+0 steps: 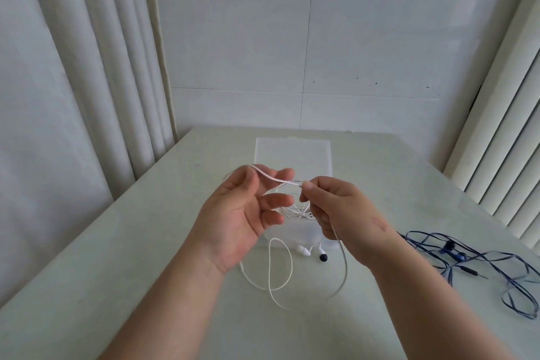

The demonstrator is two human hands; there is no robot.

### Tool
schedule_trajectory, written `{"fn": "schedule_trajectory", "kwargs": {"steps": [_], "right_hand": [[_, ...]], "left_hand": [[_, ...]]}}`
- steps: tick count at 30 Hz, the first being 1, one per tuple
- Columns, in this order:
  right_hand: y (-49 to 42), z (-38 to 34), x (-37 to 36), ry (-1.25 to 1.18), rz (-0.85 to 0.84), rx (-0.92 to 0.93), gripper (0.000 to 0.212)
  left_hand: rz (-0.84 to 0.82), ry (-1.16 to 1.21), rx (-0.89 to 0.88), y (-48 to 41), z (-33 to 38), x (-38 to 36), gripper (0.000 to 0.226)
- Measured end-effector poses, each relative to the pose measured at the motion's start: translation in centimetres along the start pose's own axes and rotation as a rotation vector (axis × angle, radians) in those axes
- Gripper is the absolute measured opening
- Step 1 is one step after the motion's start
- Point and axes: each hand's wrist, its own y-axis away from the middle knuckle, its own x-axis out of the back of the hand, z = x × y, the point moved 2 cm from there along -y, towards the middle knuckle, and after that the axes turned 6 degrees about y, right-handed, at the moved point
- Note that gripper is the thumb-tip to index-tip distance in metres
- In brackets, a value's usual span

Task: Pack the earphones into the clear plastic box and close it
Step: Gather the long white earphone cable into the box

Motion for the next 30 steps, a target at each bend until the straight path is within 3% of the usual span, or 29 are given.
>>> {"fn": "schedule_trajectory", "kwargs": {"steps": [5, 11, 15, 18, 21, 25, 30], "right_hand": [[0.3, -0.2, -0.1, 0.033, -0.046, 0.009, 0.031], [0.7, -0.4, 1.2, 0.168, -0.134, -0.024, 0.023], [0.6, -0.4, 2.6, 0.282, -0.114, -0.076, 0.019], [0.4, -0.4, 3.3, 0.43, 0.064, -0.042, 0.017], [0.1, -0.4, 3.4, 0.374, 0.208, -0.002, 0.017], [0.1, -0.2, 3.5, 0.426, 0.193, -0.022, 0.021], [0.1, -0.1, 3.3, 0.434, 0.109, -0.073, 0.041]], "left_hand": [[0.041, 0.021, -0.052, -0.4, 0.4, 0.6, 0.022], [0.198, 0.279, -0.262, -1.1, 2.2, 3.0, 0.031], [0.349, 0.24, -0.39, -1.2, 3.3, 4.3, 0.031], [0.423, 0.081, -0.343, -1.0, 3.7, 4.7, 0.03], [0.484, 0.0, -0.271, -0.9, 3.5, 4.6, 0.036], [0.5, 0.012, -0.248, -0.9, 3.4, 5.4, 0.038], [0.553, 0.033, -0.216, -0.7, 3.9, 6.5, 0.03]]}}
